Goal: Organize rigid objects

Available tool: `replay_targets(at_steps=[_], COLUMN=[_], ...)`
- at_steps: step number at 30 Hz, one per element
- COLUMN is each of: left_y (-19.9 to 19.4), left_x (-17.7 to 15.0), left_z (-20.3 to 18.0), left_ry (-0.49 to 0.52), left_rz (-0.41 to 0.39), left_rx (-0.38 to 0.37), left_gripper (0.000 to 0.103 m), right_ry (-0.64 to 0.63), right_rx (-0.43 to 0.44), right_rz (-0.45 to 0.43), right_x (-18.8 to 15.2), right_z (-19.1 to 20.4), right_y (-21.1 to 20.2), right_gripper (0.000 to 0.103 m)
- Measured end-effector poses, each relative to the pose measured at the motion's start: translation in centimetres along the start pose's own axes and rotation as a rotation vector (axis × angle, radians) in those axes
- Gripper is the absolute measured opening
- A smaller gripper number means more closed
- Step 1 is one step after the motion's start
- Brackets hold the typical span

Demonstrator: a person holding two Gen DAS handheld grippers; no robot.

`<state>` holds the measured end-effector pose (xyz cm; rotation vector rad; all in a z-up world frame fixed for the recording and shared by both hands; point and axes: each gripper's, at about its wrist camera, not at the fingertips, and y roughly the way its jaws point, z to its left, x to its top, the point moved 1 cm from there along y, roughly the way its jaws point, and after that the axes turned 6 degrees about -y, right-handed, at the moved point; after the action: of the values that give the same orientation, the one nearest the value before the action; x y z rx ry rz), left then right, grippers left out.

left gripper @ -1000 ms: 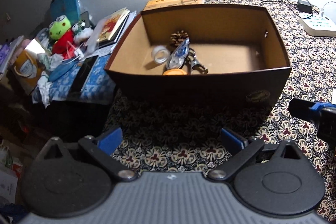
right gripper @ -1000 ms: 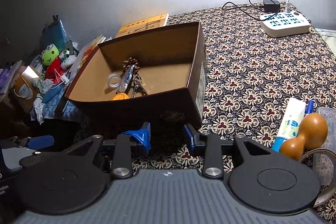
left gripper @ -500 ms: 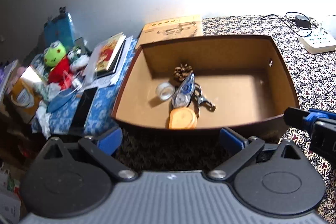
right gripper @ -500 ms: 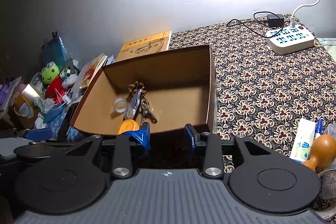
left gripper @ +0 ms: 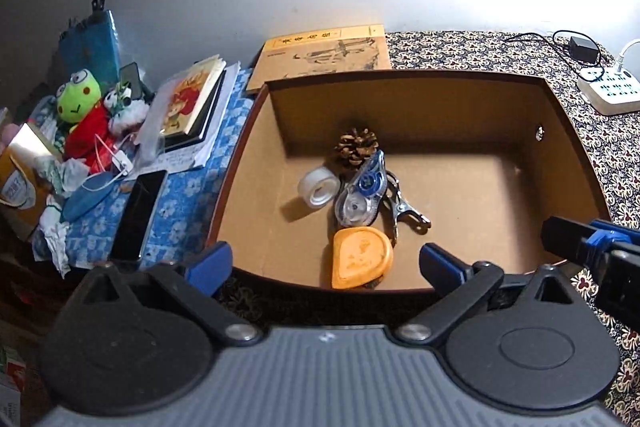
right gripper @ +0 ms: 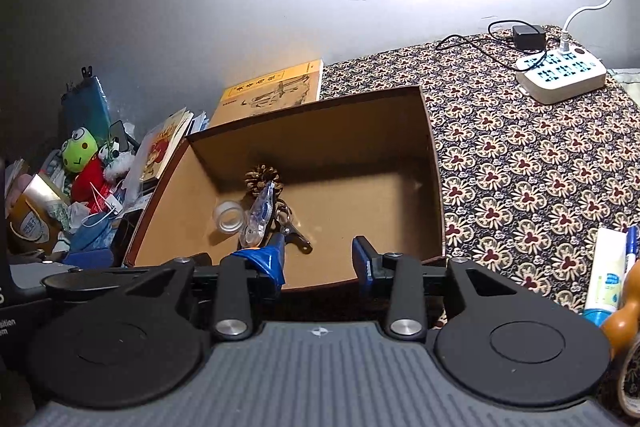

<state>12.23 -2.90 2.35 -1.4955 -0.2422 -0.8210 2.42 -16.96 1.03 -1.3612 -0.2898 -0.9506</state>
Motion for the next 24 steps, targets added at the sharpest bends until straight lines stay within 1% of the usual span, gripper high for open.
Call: replay_targets(at_steps=[7, 10, 13, 21, 24], left_y=[0.6, 0.7, 1.0, 2.4, 2.7], left_x=[0.6, 1.0, 1.3, 1.6, 1.6], left_z=[0.8, 1.1, 1.3, 1.5, 1.5], left_ry=[0.006, 0.01, 0.015, 0.008, 0.009], left_rz=[-0.019, -0.038, -0.048, -0.023, -0.022], left_rx=[-0.028, -0.022, -0.017, -0.041, -0.039], left_gripper=[0.099, 0.099, 0.099, 0.1, 0.1], right_ry=[-0.032, -0.049, -0.048, -0.052, -0.059], right_rx=[-0.026, -0.044, -0.054, -0.087, -0.09], right_rz=[-0.04, -0.061, -0.058, -0.042, -0.044], right_x=[0.6, 1.0, 1.1, 1.1, 1.3], right_z=[1.2, 1.6, 1.6, 1.5, 1.4], right_y=[0.2, 0.5, 1.0, 2.2, 2.5], right_gripper=[0.021, 0.021, 0.022, 0.023, 0.023])
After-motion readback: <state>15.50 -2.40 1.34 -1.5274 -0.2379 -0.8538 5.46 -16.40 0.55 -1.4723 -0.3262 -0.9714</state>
